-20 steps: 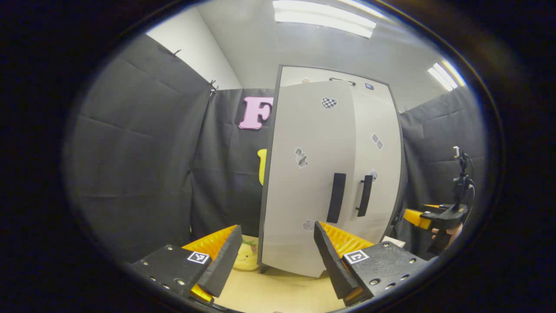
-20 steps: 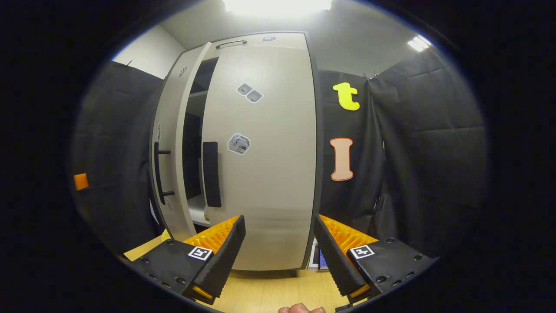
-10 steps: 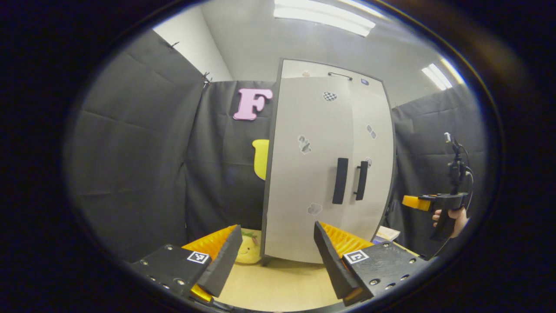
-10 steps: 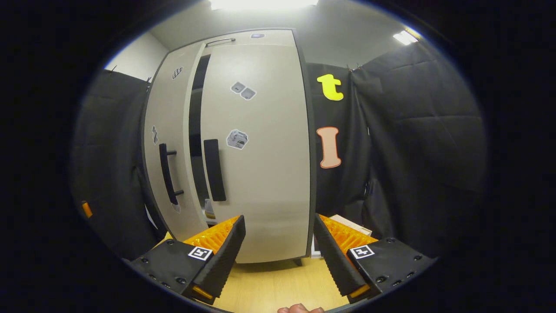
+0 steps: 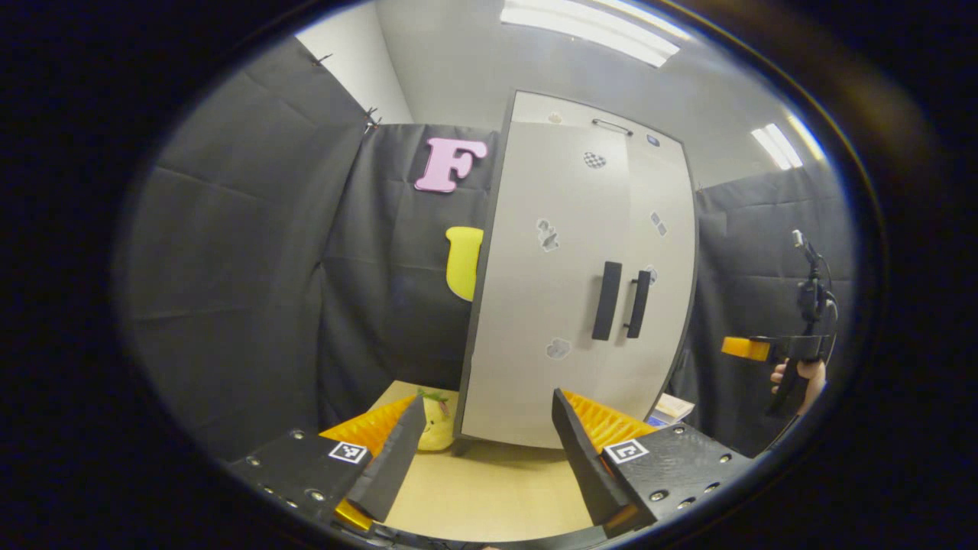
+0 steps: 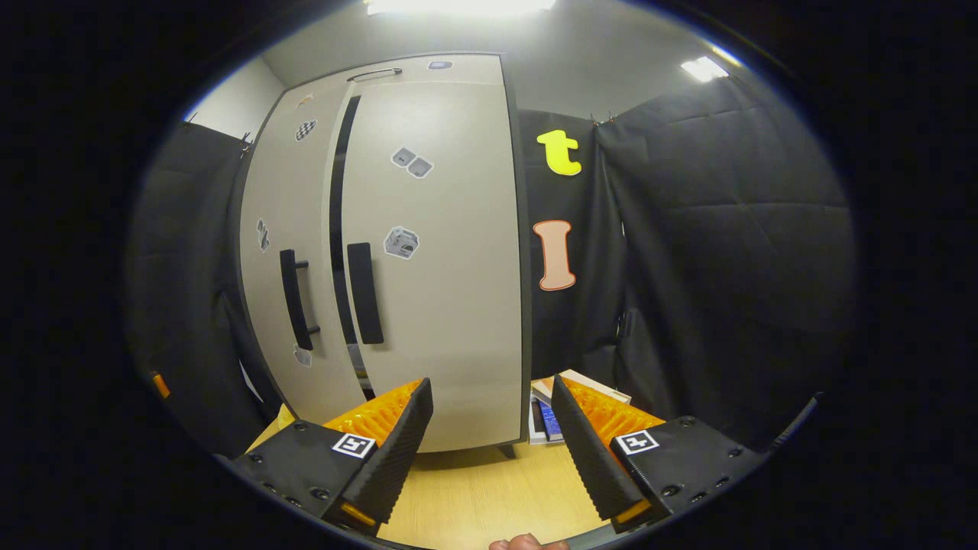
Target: Grab one shoe with the right hand and put it into the shoe cabinet, grab the other shoe with the left hand and put it into the shoe cabinet; then close the right door with the right hand and the left door with the left hand.
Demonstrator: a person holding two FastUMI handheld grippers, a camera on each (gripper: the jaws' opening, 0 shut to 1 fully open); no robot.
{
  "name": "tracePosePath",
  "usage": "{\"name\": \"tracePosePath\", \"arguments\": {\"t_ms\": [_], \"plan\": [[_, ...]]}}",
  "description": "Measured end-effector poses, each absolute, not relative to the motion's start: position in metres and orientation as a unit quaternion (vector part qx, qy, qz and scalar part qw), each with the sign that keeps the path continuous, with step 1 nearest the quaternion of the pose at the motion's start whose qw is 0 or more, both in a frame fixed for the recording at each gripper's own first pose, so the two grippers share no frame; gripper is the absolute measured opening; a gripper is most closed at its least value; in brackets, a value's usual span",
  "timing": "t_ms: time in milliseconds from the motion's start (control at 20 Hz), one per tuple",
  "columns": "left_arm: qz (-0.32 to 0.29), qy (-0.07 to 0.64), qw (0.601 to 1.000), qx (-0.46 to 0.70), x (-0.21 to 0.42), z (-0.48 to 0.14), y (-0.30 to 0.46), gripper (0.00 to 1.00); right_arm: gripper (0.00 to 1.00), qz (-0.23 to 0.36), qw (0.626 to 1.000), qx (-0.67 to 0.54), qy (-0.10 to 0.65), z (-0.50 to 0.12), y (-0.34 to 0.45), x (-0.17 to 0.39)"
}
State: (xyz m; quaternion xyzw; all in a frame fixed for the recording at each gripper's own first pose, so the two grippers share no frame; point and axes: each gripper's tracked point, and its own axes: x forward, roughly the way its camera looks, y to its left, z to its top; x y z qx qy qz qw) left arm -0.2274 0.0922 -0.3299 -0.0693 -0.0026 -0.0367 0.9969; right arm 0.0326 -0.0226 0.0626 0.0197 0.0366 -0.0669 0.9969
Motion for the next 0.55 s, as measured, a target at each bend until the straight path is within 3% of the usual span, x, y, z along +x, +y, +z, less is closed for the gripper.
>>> {"name": "tracePosePath", "arguments": {"t_ms": [350,400,550], "plan": [[-0.026,0.011,0.999,-0.017,-0.217,-0.352,0.098,0.95,0.92,-0.097,0.994,-0.026,0.041,0.066,-0.040,0.014],[-0.029,0.012,0.999,-0.019,-0.217,-0.357,0.095,0.94,0.98,-0.097,0.994,-0.027,0.044,0.066,-0.040,0.014],[-0.036,0.016,0.999,-0.031,-0.217,-0.368,0.089,0.95,0.98,-0.102,0.993,-0.036,0.052,0.065,-0.045,0.011]]}}
